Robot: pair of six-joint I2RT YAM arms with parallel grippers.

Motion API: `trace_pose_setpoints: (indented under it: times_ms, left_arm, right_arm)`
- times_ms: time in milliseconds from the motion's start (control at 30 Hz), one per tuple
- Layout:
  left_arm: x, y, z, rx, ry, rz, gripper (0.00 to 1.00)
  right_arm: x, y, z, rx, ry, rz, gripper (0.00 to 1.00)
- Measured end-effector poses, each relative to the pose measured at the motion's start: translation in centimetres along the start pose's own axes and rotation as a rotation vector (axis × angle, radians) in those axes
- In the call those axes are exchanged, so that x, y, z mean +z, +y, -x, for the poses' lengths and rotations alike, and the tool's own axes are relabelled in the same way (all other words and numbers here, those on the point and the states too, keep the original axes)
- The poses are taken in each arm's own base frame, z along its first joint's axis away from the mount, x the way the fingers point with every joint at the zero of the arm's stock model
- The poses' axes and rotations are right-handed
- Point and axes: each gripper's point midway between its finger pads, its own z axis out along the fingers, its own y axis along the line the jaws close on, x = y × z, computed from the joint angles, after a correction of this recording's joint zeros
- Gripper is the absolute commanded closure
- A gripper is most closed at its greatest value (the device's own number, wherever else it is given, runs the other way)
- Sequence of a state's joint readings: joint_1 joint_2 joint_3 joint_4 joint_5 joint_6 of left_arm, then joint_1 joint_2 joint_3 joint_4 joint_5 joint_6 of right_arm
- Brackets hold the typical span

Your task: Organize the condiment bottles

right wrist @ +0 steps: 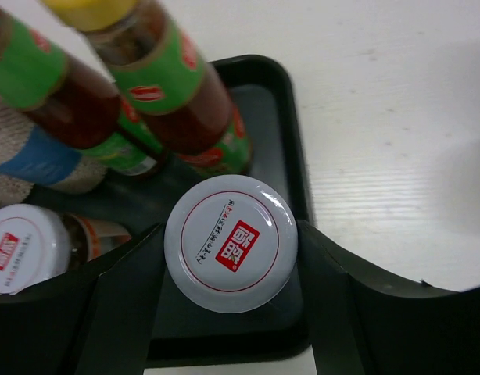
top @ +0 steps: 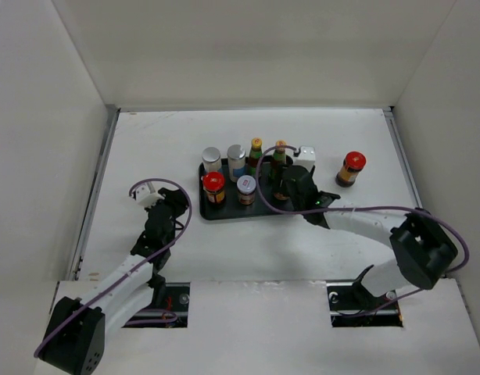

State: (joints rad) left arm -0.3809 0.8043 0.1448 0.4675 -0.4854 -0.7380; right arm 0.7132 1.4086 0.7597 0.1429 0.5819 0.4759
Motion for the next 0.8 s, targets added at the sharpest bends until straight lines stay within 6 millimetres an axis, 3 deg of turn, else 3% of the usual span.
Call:
trace_pose_setpoints:
  times_ms: [200, 367, 600, 700, 800]
  left_arm:
    - [0.0, 0.0, 0.0, -0.001, 0.000, 0.000, 0.66]
    - [0.1, 0.0, -0.1, -0.003, -0.001, 0.000, 0.66]
    - [0.2, 0.0, -0.2, -0.002, 0.001, 0.001, 0.64]
    - [0.2, 0.0, -0.2, -0.002, 0.000, 0.000, 0.63]
    - [0.2, 0.0, -0.1, -0.003, 0.000, 0.000, 0.61]
  right_arm:
    - [1.8, 4.8, -2.6, -0.045, 0.052, 0.083, 0.55]
    - [2.3, 7.9, -2.8, -0.049, 0.045, 0.130, 0.51]
    - [2.2, 10.7, -3.0, -0.046, 0.033, 0.175, 0.07]
    - [1.7, 11.0, -2.2, -0.037, 0.016, 0.188, 0.00]
    - [0.4, 11.0, -0.1, -0.016, -0.020, 0.209, 0.00]
